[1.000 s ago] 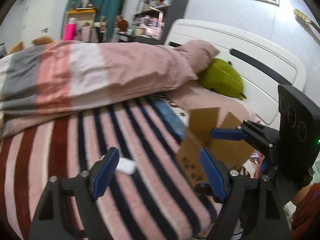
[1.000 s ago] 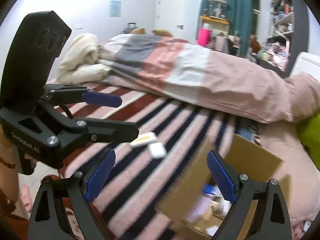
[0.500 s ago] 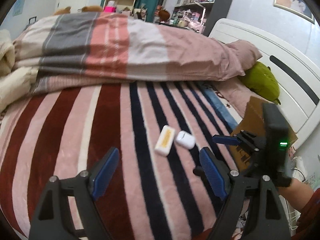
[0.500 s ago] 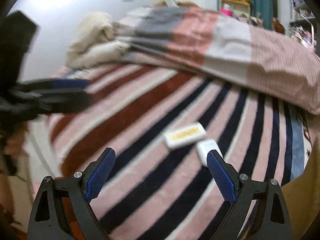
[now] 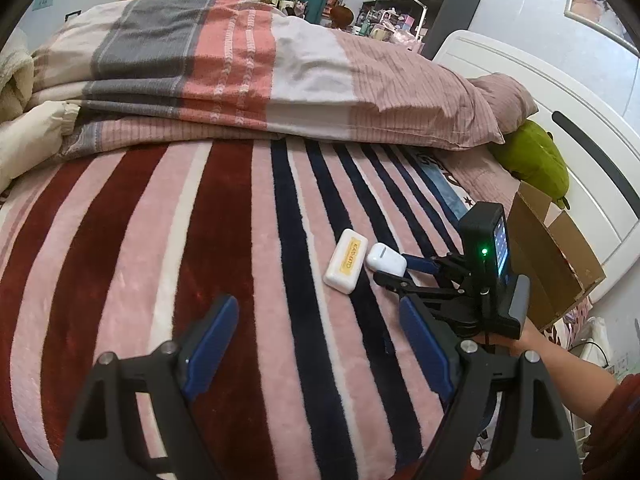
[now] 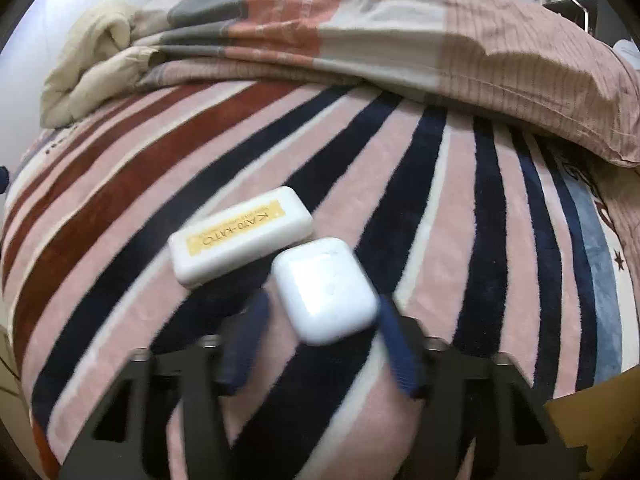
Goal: Organize rigid objects
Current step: 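Return the right gripper and grasp the white earbud case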
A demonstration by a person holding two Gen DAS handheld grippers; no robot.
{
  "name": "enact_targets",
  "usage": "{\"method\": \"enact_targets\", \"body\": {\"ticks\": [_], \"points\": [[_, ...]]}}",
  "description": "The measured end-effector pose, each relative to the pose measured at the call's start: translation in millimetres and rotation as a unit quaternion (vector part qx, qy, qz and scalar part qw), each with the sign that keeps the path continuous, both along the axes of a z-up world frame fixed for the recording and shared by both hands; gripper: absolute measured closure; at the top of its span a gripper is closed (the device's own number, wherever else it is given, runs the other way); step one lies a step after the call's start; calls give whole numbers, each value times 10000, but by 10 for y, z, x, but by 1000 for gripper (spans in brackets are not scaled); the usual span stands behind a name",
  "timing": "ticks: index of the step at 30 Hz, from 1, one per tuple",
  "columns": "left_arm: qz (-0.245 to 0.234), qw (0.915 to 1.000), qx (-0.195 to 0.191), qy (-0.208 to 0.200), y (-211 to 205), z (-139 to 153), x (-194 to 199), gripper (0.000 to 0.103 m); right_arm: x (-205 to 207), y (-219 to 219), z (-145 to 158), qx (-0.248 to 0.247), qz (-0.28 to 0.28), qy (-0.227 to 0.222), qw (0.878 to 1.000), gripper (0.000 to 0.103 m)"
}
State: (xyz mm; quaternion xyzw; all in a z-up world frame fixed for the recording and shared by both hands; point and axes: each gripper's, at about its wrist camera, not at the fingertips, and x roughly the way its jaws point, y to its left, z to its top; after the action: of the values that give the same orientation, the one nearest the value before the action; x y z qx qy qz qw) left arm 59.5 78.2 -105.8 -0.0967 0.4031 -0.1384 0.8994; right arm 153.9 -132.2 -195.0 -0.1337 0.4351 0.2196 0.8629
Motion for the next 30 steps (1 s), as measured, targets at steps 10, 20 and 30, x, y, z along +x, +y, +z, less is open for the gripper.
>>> {"method": "enact_targets", "body": {"ticks": [10, 20, 30], "points": [[-103, 9999, 46, -8, -99, 52, -69, 23, -416, -33, 58, 79, 409, 241, 9988, 61], [-75, 9999, 71, 6, -117, 68, -97, 23, -457, 31, -11, 224, 979, 301, 9945, 50], [-434, 9990, -102, -91, -294, 263, -122, 23, -737, 99, 390, 196, 1235, -288, 9917, 64]]}}
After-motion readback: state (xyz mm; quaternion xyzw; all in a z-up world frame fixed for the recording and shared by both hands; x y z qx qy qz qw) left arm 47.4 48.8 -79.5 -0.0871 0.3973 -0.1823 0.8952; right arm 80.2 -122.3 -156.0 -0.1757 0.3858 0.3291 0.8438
